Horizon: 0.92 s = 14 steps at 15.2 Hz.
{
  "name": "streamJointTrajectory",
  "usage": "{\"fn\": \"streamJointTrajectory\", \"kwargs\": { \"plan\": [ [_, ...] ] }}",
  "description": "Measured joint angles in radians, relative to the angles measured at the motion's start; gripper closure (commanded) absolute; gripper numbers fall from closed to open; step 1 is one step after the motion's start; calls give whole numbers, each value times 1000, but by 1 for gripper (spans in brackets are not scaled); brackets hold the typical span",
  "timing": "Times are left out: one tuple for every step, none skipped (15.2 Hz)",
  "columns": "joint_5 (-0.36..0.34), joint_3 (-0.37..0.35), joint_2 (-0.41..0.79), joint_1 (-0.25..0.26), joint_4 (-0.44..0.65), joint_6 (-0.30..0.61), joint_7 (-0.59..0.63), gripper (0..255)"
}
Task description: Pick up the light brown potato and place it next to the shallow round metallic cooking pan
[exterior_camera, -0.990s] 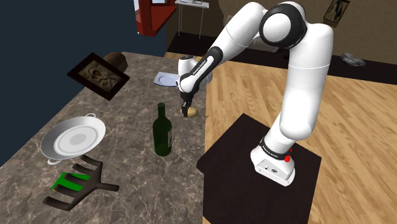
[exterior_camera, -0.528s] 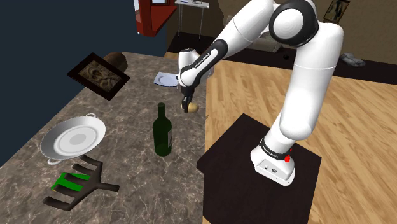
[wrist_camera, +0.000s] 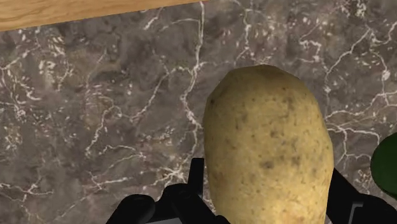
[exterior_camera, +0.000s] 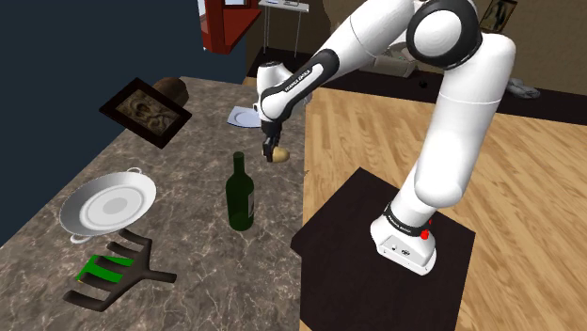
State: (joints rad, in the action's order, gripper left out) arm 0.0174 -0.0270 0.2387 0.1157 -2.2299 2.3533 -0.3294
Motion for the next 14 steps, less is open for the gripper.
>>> {"fn": "streamJointTrajectory", "kwargs": {
  "plan": [
    [0,-8,25,13,27,-2,20,255],
    [-1,-14,40,24,59,-18,38,255],
    [-2,-20,59,36,89,-29,56,255],
    [-3,-27,85,51,124,-38,79,255],
    [-4,-33,102,63,151,-47,98,255],
    [-6,-40,119,79,176,-54,122,255],
    [-8,-44,142,90,212,-68,137,255],
    [-9,-49,156,102,240,-81,154,255],
    [-12,-54,182,116,285,-100,174,255],
    [-15,-56,211,127,329,-114,188,255],
    [-17,-60,238,139,371,-130,204,255],
    [-19,-63,257,152,405,-143,221,255],
    [-20,-67,273,165,430,-151,238,255],
    [-23,-70,300,176,479,-174,251,255]
  ]
}}
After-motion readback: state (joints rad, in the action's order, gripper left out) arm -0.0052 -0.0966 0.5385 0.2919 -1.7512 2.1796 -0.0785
